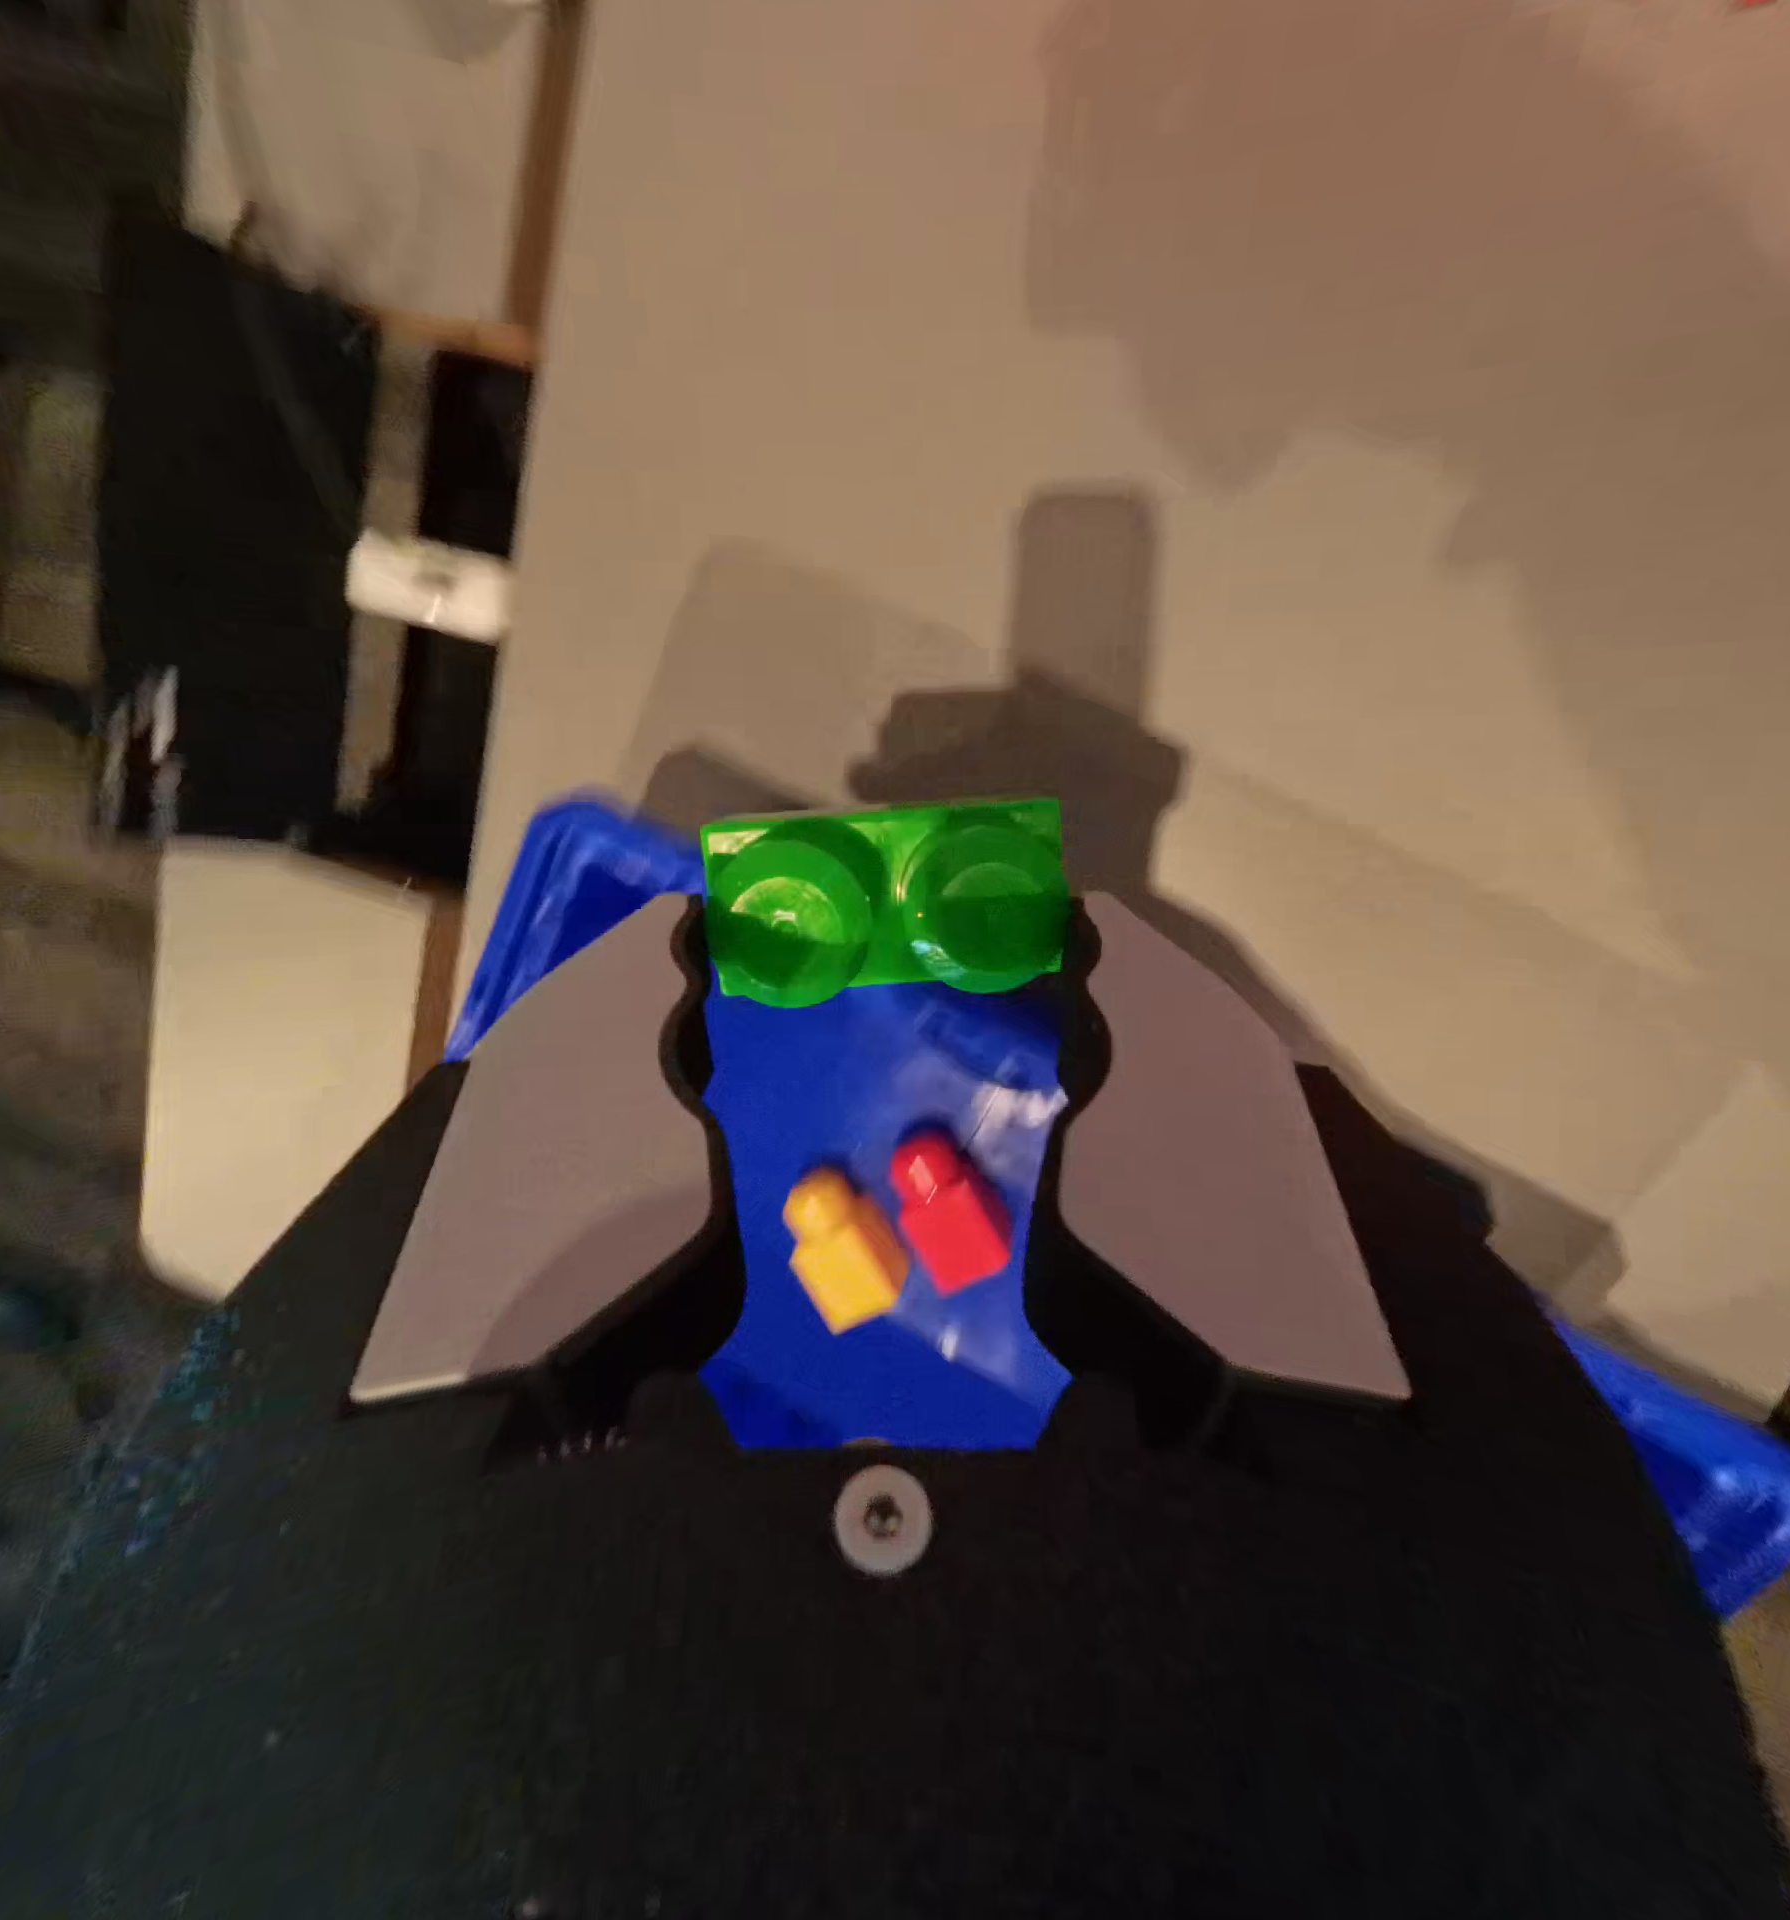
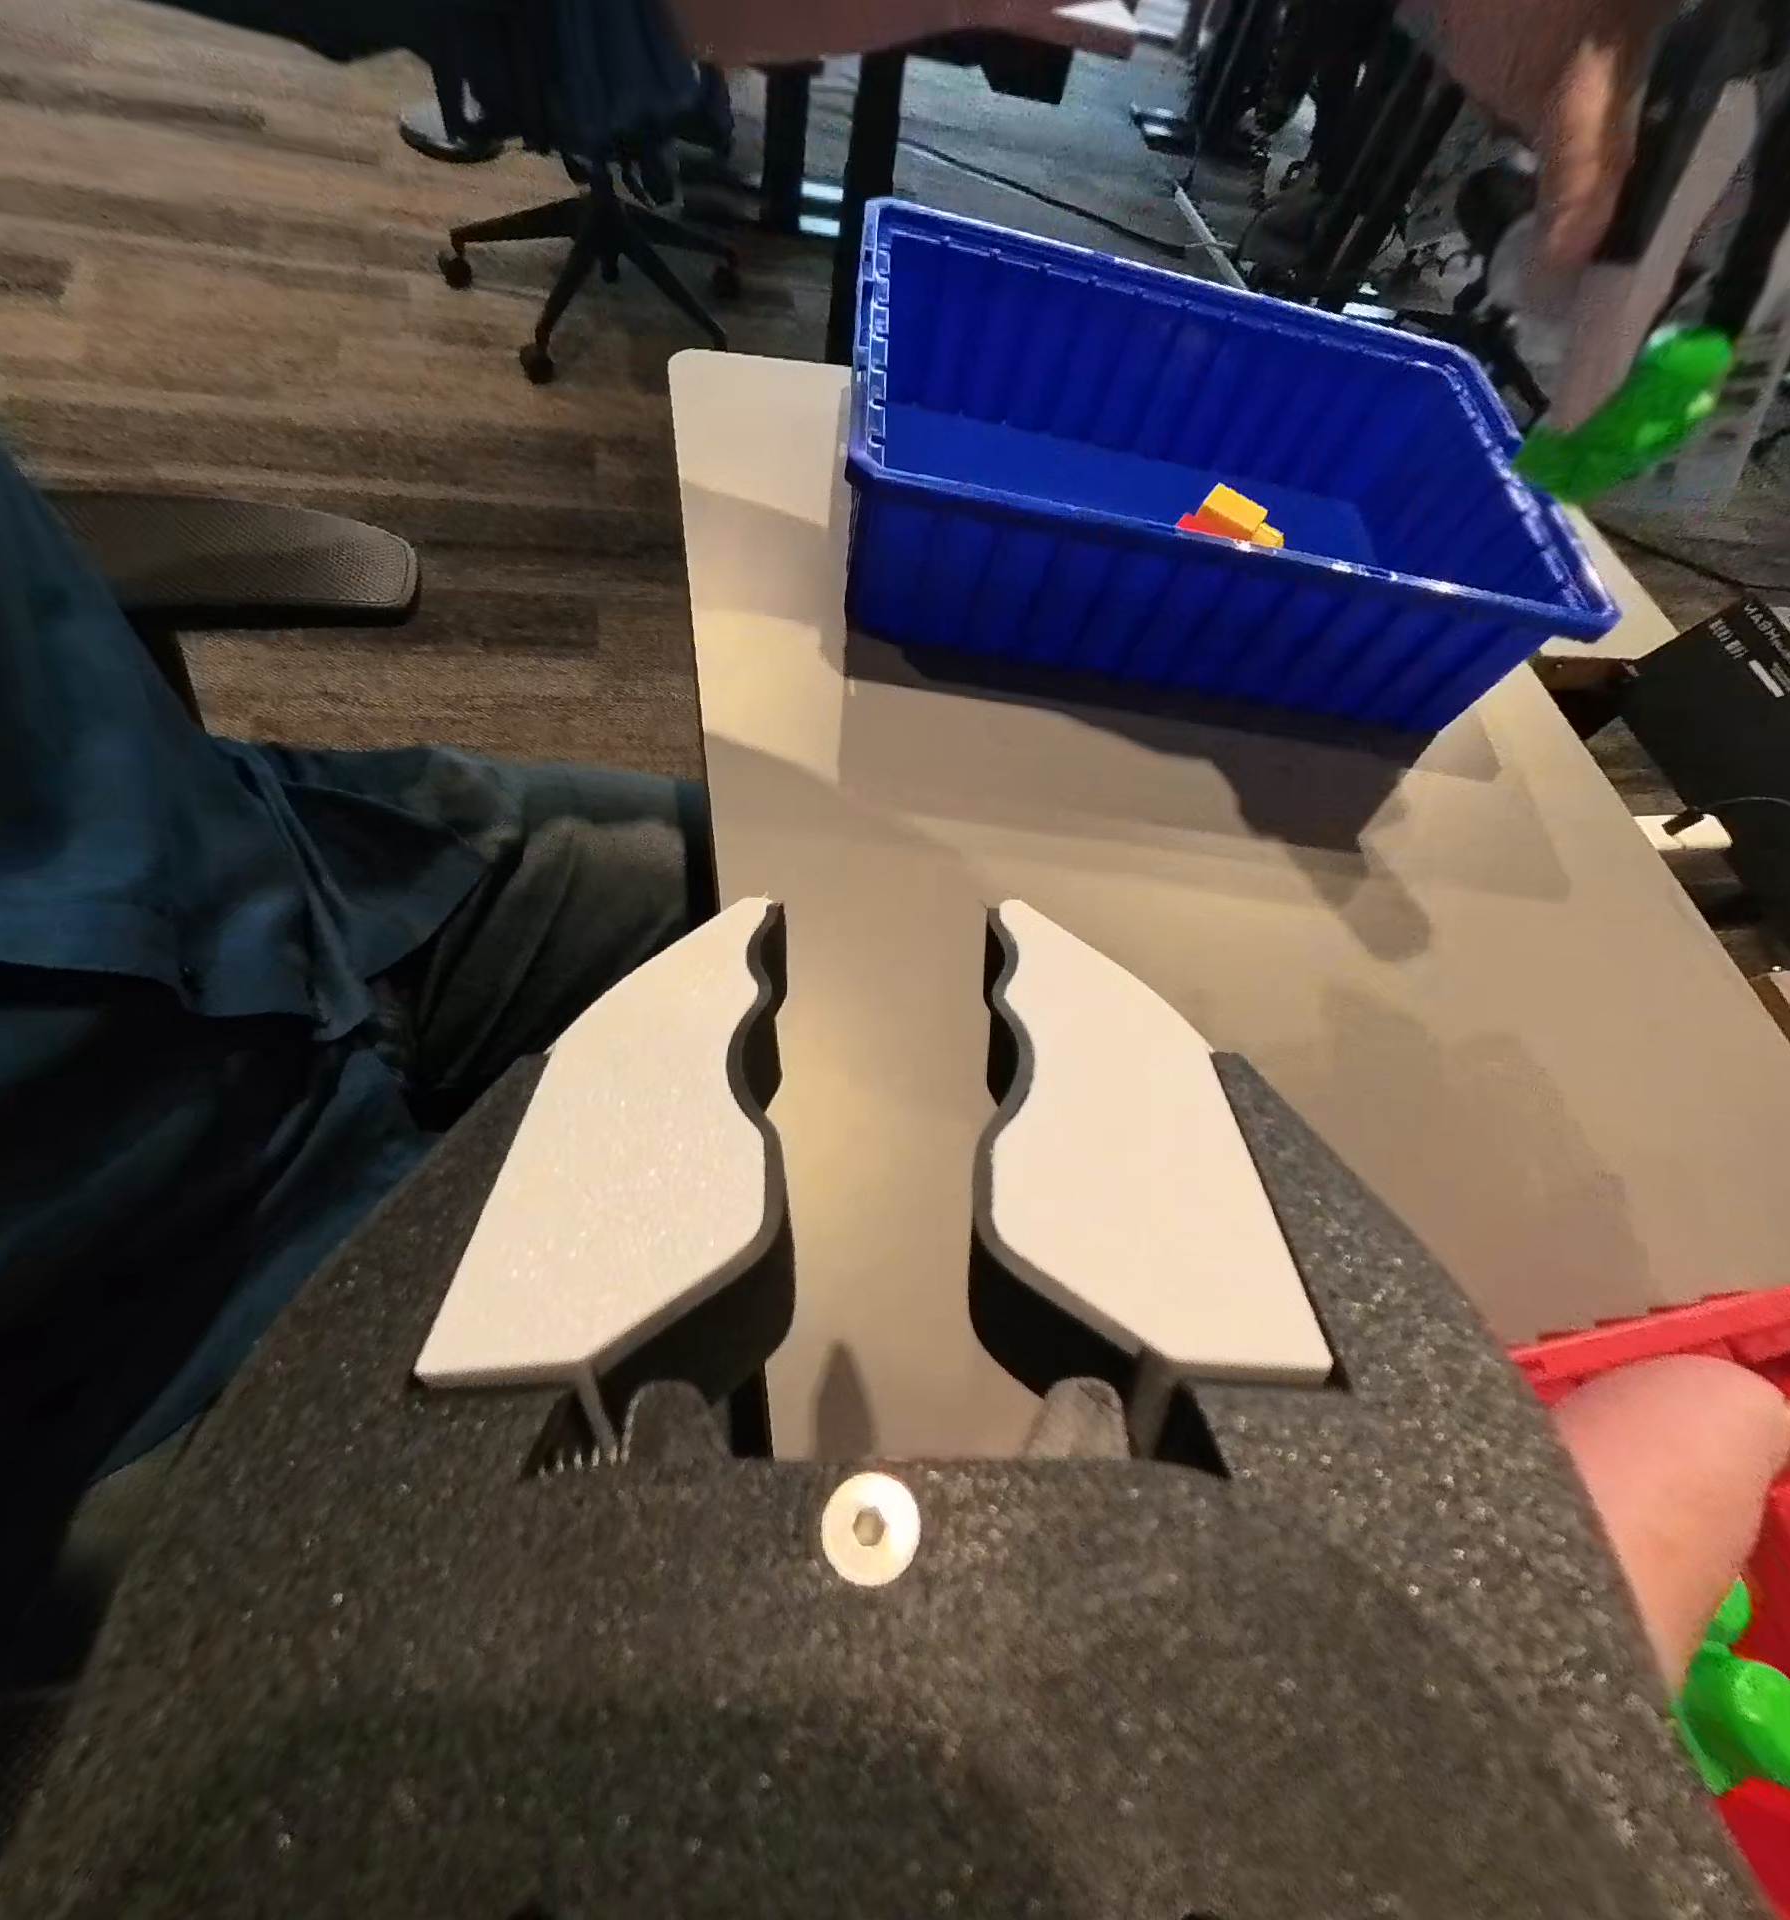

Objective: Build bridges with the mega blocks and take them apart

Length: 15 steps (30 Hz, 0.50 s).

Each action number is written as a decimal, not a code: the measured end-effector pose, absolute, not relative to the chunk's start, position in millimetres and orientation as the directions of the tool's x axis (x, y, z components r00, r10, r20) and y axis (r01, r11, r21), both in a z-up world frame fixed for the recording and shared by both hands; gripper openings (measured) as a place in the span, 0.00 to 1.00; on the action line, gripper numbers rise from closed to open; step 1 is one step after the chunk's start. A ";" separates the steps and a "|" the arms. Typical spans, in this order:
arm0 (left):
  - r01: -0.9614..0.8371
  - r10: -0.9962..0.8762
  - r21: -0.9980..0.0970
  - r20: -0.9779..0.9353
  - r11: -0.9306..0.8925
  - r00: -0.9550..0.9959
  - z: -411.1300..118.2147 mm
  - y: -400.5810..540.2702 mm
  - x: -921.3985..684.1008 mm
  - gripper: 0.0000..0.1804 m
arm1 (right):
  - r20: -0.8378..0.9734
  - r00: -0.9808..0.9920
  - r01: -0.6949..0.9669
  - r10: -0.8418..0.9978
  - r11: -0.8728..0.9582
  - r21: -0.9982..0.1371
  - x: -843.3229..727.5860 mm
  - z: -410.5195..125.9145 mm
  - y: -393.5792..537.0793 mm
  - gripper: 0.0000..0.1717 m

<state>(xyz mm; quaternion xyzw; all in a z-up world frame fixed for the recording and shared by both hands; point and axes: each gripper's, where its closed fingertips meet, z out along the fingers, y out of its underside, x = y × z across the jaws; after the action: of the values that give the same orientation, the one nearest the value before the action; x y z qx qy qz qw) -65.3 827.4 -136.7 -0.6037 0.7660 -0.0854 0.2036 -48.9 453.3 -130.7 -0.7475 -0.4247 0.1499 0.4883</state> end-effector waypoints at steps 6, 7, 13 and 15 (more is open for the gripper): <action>-0.935 -0.961 -0.332 -0.195 -0.125 0.197 -185.9 935.7 -150.6 0.36 | 0.192 0.583 0.491 0.789 -0.153 -0.858 -56.0 -129.1 456.4 0.21; -0.932 -0.949 -0.312 -0.193 -0.182 0.250 -202.4 949.3 -160.4 0.36 | 0.194 0.581 0.492 0.790 -0.151 -0.857 -57.2 -128.8 457.1 0.21; -0.897 -0.874 -0.201 -0.222 -0.393 0.433 -278.0 994.8 -194.3 0.36 | 0.187 0.582 0.491 0.792 -0.158 -0.857 -55.9 -131.8 461.3 0.21; -0.885 -0.862 -0.199 -0.217 -0.420 0.458 -288.0 1000.4 -194.9 0.36 | 0.177 0.587 0.482 0.790 -0.166 -0.860 -52.3 -134.2 462.7 0.21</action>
<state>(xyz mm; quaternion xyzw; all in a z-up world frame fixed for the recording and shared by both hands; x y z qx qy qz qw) -194.9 1000.4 -288.0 -0.8417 0.5190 0.0407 0.1434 -52.3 462.7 -134.2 -0.7469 -0.4259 0.1585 0.4854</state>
